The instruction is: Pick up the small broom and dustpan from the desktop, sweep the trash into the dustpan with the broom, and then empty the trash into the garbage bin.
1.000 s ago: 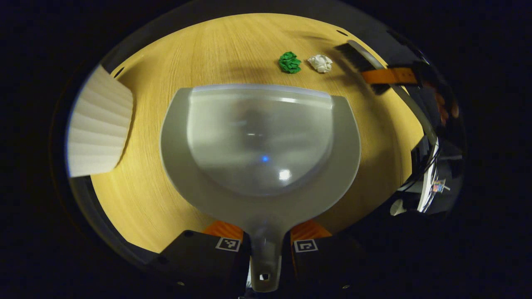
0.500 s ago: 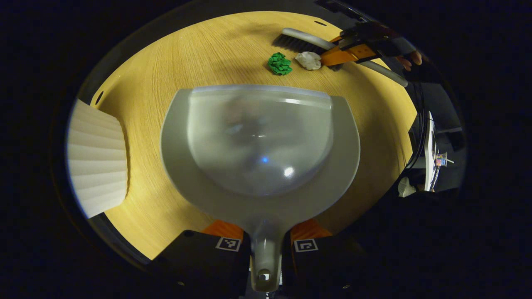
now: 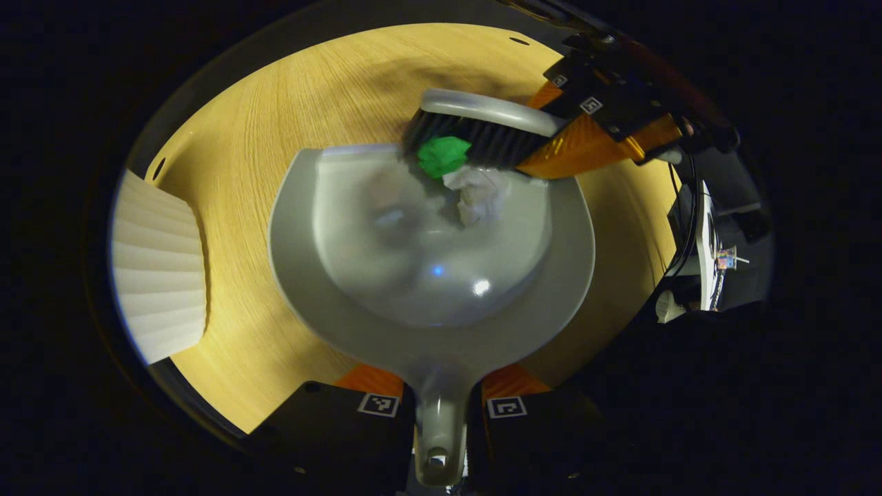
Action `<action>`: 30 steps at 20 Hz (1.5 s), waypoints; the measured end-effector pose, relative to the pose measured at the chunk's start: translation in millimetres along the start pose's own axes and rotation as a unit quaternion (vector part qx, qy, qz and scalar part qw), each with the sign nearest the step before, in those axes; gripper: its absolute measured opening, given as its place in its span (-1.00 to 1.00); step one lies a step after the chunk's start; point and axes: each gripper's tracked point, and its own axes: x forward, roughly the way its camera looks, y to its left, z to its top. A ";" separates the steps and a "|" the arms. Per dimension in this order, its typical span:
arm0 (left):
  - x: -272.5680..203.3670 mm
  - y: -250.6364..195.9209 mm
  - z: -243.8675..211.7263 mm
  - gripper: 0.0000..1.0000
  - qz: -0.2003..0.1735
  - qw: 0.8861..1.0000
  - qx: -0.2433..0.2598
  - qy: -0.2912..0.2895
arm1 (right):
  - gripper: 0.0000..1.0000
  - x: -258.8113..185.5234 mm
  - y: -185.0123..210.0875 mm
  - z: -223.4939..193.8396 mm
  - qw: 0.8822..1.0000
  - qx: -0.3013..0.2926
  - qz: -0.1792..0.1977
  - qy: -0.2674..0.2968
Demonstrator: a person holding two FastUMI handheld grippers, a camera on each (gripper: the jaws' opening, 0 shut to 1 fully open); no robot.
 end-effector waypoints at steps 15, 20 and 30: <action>13.7 -15.0 6.7 -0.36 0.031 0.998 -0.061 -0.011 | -0.24 -10.9 -73.0 23.9 0.982 0.110 -0.142 -0.065; 10.0 -7.6 2.8 -0.36 0.024 0.999 -0.036 -0.006 | -0.24 20.2 -20.4 44.3 0.998 0.017 -0.051 -0.030; 14.3 -8.1 -5.6 -0.36 0.028 0.998 -0.051 -0.022 | -0.23 8.4 -4.2 42.8 0.999 -0.009 -0.027 -0.036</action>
